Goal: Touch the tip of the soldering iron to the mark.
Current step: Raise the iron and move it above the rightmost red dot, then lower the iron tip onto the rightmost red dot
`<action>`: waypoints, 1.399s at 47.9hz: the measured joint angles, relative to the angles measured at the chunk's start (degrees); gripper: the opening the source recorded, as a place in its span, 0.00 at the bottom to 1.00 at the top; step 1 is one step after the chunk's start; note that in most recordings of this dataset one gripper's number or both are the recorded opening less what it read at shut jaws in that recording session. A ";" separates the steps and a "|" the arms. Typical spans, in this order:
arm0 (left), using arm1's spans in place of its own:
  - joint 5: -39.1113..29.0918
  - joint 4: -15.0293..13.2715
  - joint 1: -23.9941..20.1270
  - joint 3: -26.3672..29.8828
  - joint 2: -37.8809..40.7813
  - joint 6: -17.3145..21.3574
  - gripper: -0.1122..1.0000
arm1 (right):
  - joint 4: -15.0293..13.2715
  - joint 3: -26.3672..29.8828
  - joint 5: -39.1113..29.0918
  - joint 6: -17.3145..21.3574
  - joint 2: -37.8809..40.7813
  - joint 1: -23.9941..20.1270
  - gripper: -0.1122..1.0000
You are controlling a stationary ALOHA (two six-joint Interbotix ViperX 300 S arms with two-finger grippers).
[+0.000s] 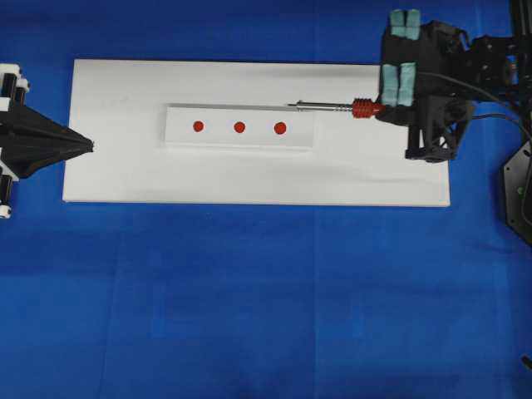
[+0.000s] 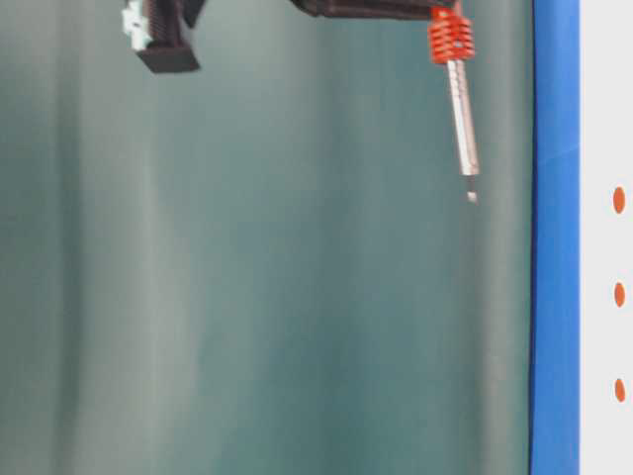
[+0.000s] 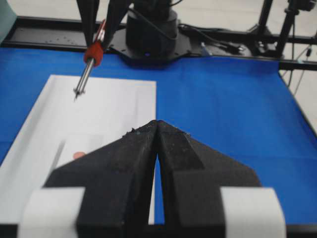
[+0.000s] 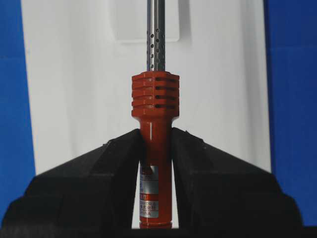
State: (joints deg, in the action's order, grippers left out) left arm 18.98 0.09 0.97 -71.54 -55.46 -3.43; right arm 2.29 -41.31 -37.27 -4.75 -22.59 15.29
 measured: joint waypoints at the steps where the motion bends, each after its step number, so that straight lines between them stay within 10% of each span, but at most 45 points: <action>1: 0.00 -0.09 0.00 0.00 -0.09 0.00 0.10 | 0.00 0.09 0.09 0.00 0.44 0.00 0.16; 67: 0.00 -0.09 0.09 0.09 0.00 -0.09 0.10 | 0.09 -4.22 10.55 0.18 12.39 -0.35 0.16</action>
